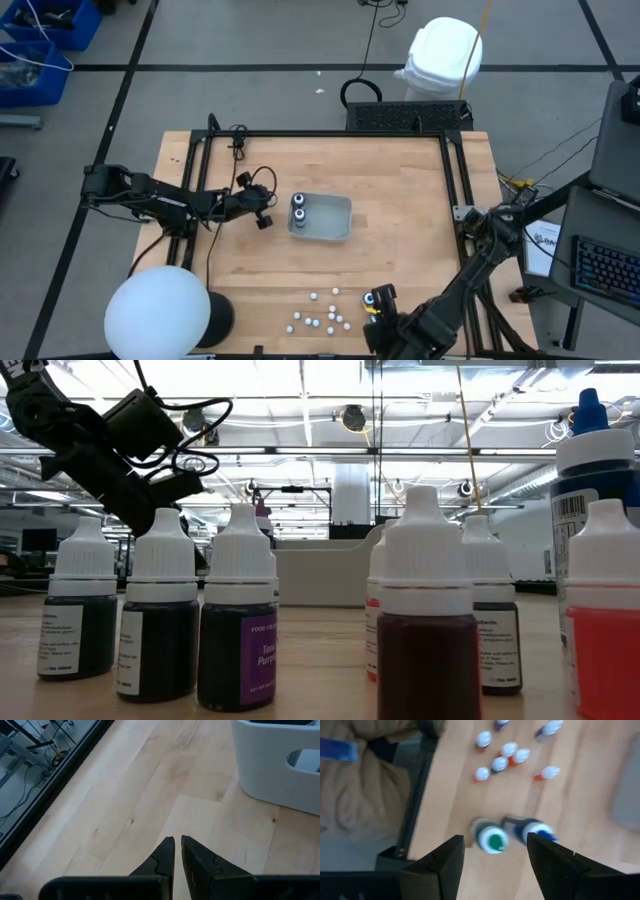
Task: Pick & Place food coloring
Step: Put the large green food coloring bottle into the gray bin
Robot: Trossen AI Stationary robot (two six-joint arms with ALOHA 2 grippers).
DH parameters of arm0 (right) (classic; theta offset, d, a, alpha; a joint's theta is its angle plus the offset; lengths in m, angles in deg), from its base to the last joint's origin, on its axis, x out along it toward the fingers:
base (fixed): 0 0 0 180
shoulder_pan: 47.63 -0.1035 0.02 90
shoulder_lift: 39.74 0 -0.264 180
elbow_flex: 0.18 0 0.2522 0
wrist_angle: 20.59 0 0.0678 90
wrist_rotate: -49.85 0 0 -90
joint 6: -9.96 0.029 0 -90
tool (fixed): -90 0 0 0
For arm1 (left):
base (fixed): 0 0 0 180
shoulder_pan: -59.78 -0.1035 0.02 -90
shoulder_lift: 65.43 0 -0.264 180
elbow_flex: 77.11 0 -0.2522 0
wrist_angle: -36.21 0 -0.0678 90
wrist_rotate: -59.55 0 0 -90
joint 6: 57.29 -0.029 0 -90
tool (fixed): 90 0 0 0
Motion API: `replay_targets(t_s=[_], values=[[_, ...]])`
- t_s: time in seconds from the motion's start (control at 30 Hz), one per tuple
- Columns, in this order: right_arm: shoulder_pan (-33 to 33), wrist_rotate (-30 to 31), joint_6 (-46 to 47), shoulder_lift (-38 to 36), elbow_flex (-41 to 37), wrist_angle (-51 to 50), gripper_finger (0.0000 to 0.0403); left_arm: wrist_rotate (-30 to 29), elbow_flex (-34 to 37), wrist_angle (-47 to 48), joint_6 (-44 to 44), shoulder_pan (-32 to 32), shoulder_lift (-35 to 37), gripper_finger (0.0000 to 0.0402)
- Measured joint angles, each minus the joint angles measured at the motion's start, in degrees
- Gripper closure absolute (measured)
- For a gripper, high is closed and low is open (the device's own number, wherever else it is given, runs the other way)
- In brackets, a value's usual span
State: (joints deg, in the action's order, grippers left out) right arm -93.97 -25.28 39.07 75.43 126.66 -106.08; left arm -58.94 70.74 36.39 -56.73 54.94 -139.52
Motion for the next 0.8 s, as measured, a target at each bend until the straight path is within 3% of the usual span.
replay_targets(t_s=[0.8], values=[[4.0, -6.2, -2.1, 0.0, -11.1, 7.6, 0.019, 0.0, 0.0, 0.0, -0.1, 0.0, 0.0, 0.036]])
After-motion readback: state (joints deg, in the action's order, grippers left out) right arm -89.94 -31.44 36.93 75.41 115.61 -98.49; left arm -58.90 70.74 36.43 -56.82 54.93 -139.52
